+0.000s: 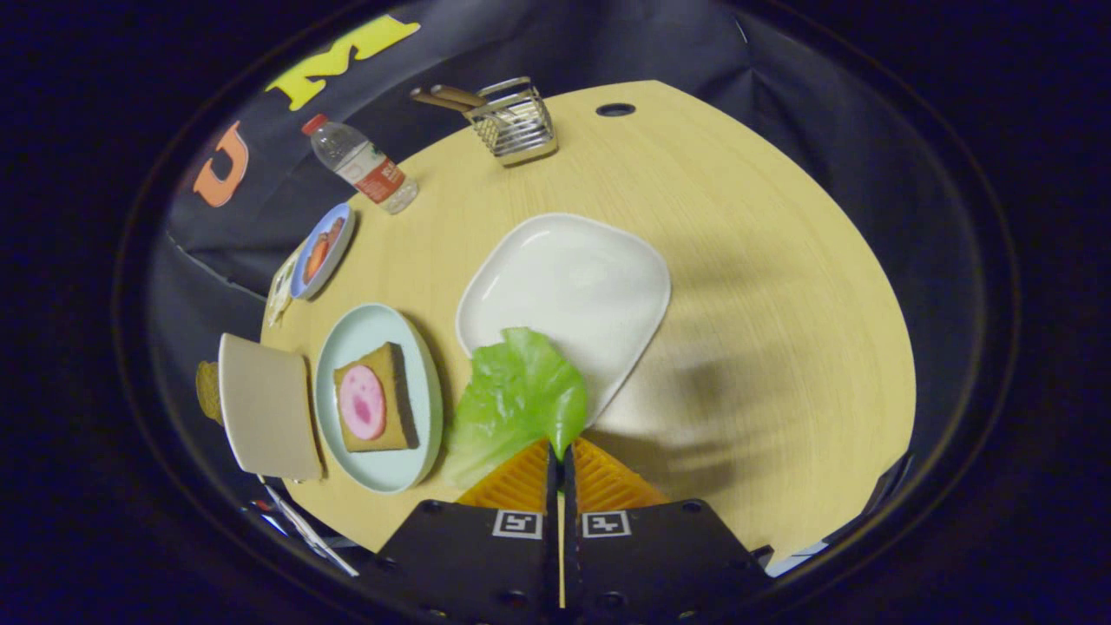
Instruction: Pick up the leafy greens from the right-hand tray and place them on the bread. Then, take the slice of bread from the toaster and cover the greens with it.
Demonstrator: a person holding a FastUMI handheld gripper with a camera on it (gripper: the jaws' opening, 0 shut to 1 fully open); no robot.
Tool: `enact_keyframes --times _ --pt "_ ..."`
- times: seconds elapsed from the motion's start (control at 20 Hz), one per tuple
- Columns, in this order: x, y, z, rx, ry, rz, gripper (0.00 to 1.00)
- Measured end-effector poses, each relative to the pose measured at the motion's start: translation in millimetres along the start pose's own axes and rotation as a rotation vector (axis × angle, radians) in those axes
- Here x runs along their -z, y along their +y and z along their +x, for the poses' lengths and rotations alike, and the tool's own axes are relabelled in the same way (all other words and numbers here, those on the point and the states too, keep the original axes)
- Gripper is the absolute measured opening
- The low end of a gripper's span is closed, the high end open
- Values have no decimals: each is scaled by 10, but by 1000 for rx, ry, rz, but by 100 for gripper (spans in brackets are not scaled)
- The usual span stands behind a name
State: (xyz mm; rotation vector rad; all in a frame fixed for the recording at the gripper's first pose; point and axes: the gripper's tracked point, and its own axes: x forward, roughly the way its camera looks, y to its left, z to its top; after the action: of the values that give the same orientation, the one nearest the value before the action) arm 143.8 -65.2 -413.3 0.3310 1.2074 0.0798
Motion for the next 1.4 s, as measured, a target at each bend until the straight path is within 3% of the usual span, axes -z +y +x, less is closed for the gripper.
enact_keyframes --times 0.35,0.8,1.05,1.3,1.4 --pt "-110 729 -597 -86 -92 -110 2" --pt "24 2233 -947 -279 -110 -204 2" --pt "-34 2500 -501 -238 -112 -229 2" --pt "149 2118 1 -147 -23 -104 2" --pt "211 1871 125 -82 -13 -116 2"
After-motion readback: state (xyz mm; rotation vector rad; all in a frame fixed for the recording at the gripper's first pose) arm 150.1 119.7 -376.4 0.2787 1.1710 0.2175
